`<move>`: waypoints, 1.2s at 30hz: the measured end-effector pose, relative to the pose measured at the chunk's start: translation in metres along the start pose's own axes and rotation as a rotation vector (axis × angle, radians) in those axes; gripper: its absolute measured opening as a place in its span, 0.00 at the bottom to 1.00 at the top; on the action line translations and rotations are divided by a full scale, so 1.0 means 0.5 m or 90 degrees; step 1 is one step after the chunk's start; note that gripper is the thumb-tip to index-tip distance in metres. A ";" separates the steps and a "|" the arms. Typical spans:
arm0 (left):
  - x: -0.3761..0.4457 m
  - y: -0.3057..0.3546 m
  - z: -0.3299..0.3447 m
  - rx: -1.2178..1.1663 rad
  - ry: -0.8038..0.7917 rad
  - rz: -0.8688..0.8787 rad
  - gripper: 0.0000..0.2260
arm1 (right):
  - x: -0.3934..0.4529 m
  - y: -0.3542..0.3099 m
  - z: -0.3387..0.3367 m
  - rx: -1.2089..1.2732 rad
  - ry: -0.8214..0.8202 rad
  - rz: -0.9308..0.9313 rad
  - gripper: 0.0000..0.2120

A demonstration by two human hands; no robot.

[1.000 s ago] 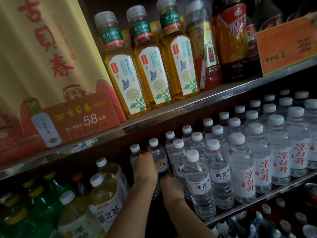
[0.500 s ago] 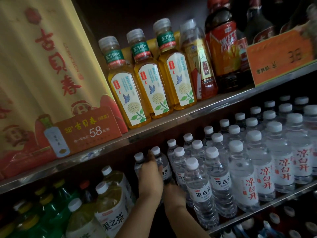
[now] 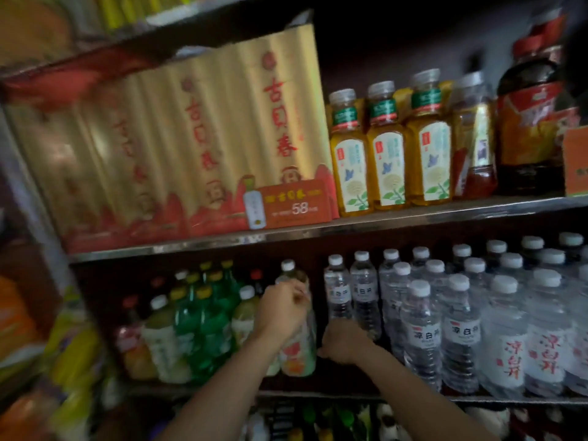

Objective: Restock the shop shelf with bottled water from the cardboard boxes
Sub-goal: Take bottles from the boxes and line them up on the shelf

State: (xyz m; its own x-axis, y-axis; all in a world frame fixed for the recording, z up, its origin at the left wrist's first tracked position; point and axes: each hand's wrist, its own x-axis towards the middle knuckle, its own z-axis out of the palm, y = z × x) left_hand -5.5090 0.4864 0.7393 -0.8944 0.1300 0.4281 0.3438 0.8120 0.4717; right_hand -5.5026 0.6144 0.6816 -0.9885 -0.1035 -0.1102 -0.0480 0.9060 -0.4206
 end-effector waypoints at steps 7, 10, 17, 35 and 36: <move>-0.170 -0.154 -0.227 0.069 -0.013 -0.040 0.10 | -0.090 -0.194 -0.015 -0.043 -0.086 -0.206 0.17; -0.280 -0.241 -0.311 0.103 0.027 -0.136 0.11 | -0.121 -0.313 0.016 -0.070 -0.079 -0.306 0.13; -0.629 -0.397 -0.484 0.195 0.006 -0.367 0.16 | -0.221 -0.613 0.218 -0.108 -0.161 -0.518 0.11; -1.410 -0.574 -0.542 -0.003 0.196 -0.998 0.18 | -0.632 -0.928 0.849 -0.178 -0.729 -0.665 0.16; -1.439 -0.582 -0.534 -0.029 0.199 -1.023 0.18 | -0.651 -0.929 0.882 -0.187 -0.744 -0.652 0.15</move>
State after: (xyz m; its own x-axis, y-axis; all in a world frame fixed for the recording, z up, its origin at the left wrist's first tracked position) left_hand -4.8892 0.0047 0.4998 -0.2332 -0.8998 -0.3686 -0.8148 -0.0261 0.5791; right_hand -5.0953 0.0462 0.5159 0.1238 -0.8164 -0.5640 -0.7603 0.2872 -0.5826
